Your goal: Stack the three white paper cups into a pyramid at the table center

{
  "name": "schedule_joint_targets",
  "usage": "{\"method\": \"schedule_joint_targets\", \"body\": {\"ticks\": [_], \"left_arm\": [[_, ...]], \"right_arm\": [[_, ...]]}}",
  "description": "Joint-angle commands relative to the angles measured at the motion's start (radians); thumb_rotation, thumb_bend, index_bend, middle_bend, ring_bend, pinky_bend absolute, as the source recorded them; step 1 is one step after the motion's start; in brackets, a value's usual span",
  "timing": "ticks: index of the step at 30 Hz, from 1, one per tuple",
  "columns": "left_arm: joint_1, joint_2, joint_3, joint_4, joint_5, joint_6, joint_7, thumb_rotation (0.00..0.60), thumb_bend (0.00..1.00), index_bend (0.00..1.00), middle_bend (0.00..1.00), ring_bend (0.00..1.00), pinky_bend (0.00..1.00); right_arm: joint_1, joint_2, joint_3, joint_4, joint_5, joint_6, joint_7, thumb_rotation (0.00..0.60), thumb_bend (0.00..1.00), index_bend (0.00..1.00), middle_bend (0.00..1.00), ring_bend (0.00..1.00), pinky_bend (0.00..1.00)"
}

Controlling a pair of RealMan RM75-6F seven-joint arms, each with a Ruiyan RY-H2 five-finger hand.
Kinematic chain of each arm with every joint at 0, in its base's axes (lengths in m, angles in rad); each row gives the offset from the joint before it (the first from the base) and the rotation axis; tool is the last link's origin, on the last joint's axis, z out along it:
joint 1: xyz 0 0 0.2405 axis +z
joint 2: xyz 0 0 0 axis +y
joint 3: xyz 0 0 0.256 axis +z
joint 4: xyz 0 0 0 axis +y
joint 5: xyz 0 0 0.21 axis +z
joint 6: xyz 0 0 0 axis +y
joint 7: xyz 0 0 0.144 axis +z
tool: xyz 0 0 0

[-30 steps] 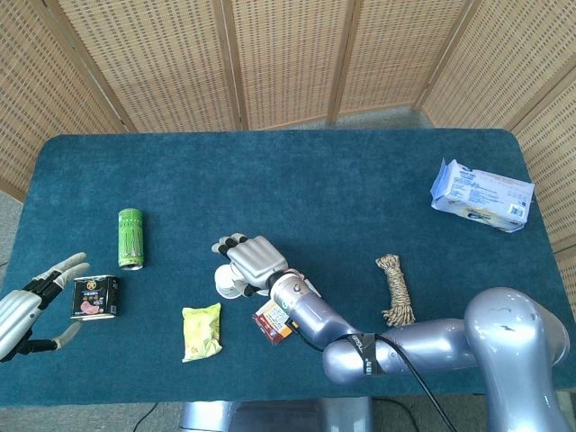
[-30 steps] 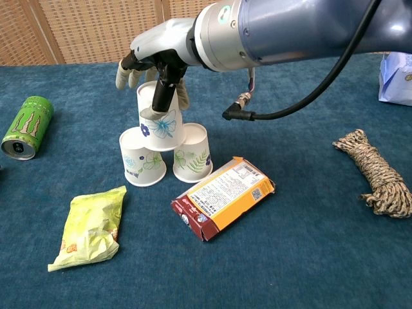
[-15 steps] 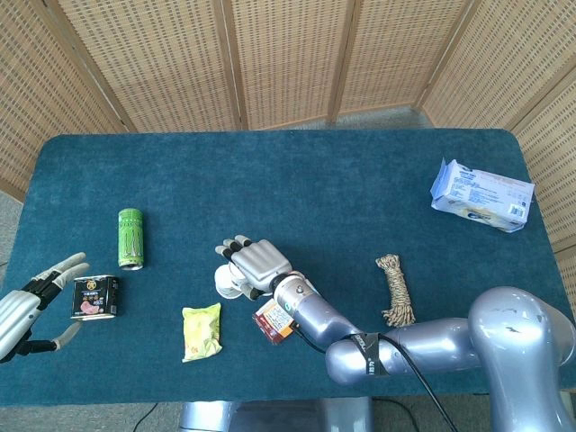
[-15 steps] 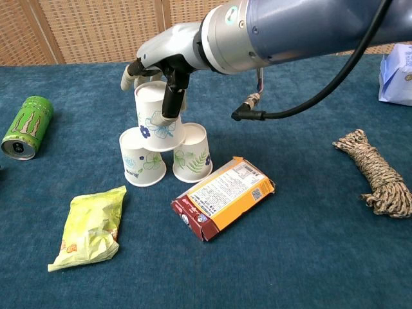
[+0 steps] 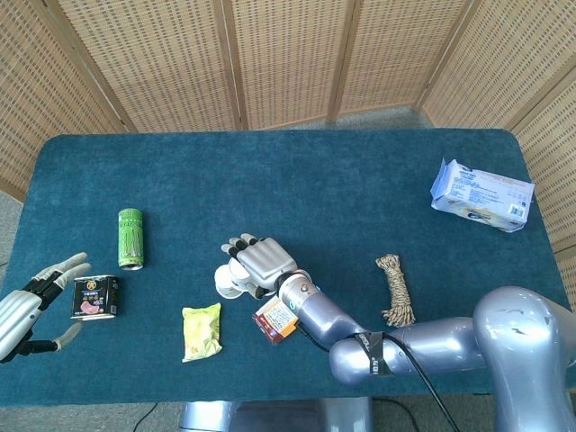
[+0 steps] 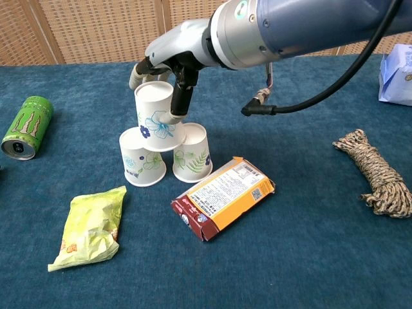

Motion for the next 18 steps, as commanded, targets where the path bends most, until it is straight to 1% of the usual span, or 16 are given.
{"method": "schedule_joint_targets", "body": {"ticks": [1,11,18], "left_arm": [[0.000,0.001,0.001,-0.001,0.001,0.001,0.001,0.600,0.44,0.00,0.00,0.00,0.08],[-0.003,0.002,0.002,-0.005,0.006,0.000,0.004,0.600,0.44,0.00,0.00,0.00,0.07],[-0.008,0.004,0.001,-0.009,0.010,-0.003,0.005,0.600,0.44,0.00,0.00,0.00,0.06]], "right_arm": [[0.004,0.004,-0.007,0.001,0.010,0.002,-0.006,0.600,0.48,0.00,0.00,0.00,0.26],[0.008,0.026,-0.030,-0.008,0.027,0.015,-0.026,0.600,0.48,0.00,0.00,0.00,0.21],[0.004,0.067,-0.057,-0.036,0.047,0.019,-0.045,0.600,0.50,0.00,0.00,0.00,0.21]]}}
